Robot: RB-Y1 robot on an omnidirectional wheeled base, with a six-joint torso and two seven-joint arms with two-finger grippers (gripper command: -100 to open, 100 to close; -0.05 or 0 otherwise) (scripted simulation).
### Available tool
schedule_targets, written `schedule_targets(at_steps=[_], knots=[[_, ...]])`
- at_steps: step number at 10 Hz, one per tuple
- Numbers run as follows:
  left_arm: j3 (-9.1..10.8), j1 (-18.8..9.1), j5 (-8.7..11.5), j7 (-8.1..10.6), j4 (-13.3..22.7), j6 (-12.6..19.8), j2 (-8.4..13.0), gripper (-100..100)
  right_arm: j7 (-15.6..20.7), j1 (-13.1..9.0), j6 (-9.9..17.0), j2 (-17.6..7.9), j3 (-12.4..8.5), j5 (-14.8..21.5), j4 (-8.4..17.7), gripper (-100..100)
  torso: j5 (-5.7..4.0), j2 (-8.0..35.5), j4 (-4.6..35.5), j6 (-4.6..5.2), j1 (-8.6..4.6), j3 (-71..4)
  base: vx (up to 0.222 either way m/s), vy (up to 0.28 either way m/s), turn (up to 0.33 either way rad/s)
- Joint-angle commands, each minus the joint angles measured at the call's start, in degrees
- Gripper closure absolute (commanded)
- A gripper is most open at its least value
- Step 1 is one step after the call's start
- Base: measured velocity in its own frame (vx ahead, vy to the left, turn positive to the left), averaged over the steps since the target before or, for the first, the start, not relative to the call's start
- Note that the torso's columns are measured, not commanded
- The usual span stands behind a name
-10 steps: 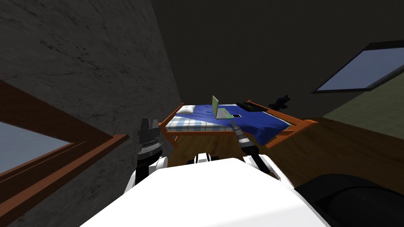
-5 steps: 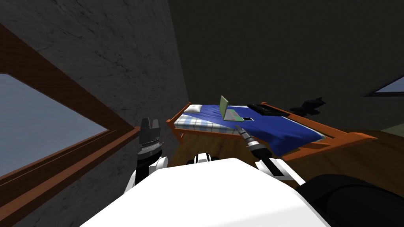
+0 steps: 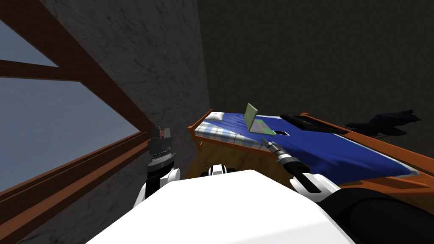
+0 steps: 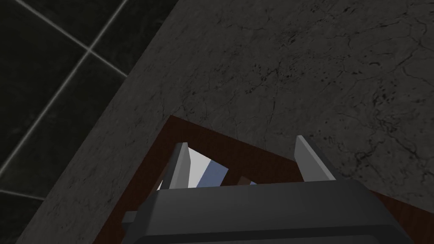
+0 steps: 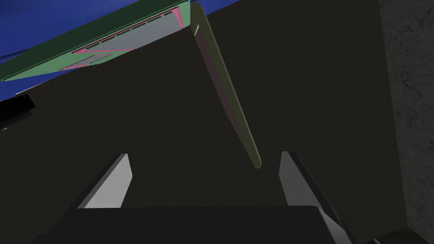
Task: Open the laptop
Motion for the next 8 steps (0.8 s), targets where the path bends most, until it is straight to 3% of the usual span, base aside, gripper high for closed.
schedule_targets(at_steps=[1,2,3,6,7,8], knots=[[0.0,0.0,0.0,0.0,0.0,0.0,0.0,0,1.4,2.2,3.5,-3.9,-3.3,2.1,2.0,-100,0.0,0.0,0.0,-0.06,0.0,0.0,0.028,0.041,0.329],[-0.01,0.0,0.0,0.0,0.0,0.0,0.0,0,2.0,3.0,5.0,-5.6,-4.7,3.1,3.1,-100,0.01,0.0,0.0,-0.06,0.05,0.0,0.031,0.044,0.3],[0.0,0.0,0.0,0.0,0.0,0.0,0.0,0,2.0,3.0,5.0,-5.7,-4.7,3.1,3.1,-100,0.01,0.0,0.0,-0.05,0.07,0.0,0.023,0.033,0.071],[0.0,0.0,0.0,0.0,0.0,0.0,0.0,0,3.9,5.5,9.7,-11.1,-8.9,5.9,6.3,-100,0.02,0.0,0.0,-0.06,0.1,0.0,0.027,0.045,0.246],[0.0,0.0,0.0,0.0,0.0,0.0,0.0,0,3.9,5.5,9.7,-11.1,-8.9,5.9,6.3,-100,0.02,-0.1,0.0,-0.05,0.1,0.0,0.031,0.034,0.096],[0.0,0.0,0.0,0.0,0.0,0.0,0.0,0,4.5,6.3,11.2,-12.9,-10.2,6.8,7.4,-100,0.01,0.0,0.0,0.0,0.01,0.0,0.027,0.026,0.153]])
